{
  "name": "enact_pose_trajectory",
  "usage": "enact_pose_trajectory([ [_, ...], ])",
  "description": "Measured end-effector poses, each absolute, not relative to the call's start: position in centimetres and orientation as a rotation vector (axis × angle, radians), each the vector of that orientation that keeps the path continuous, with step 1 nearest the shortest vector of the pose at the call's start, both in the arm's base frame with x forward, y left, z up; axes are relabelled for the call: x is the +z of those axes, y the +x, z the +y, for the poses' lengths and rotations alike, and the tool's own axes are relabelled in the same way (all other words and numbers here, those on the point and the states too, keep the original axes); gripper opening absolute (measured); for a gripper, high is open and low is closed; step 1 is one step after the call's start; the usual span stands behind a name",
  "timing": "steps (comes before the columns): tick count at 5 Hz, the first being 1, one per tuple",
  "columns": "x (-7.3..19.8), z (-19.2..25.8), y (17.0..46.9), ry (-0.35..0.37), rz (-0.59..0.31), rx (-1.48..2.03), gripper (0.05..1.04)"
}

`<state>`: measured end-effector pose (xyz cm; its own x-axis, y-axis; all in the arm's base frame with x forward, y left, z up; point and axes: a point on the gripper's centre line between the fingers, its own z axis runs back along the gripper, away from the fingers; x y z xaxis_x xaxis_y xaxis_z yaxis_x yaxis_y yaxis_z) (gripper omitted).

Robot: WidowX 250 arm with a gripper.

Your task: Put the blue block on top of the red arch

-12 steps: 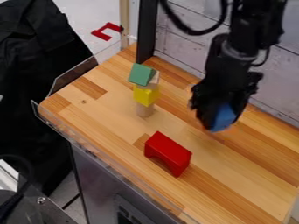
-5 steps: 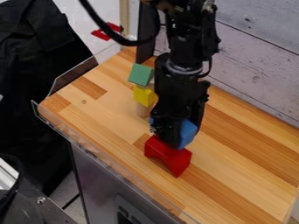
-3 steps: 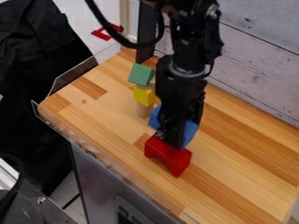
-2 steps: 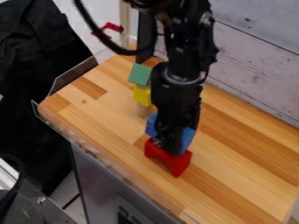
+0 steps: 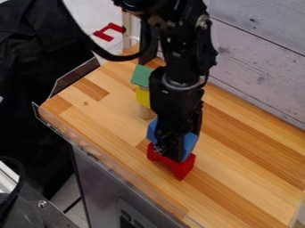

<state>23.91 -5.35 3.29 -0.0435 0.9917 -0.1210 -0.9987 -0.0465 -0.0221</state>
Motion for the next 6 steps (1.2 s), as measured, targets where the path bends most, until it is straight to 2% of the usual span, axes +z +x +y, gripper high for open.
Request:
enact_pose_trajectory([
  [1, 3.3, -5.6, 24.0, -0.131, 0.078, 1.612, 0.583],
  [2, 3.3, -5.8, 24.2, -0.145, 0.081, 1.609, 0.628],
  [3, 3.3, -6.1, 24.2, -0.161, 0.107, 1.636, 0.923],
  [4, 2.9, -6.1, 24.0, -0.189, 0.128, 1.670, 1.004],
  [5, 2.9, -6.1, 24.0, -0.205, 0.126, 1.669, 1.000],
  [6, 5.2, -5.5, 25.5, -0.216, 0.070, 1.585, 1.000],
])
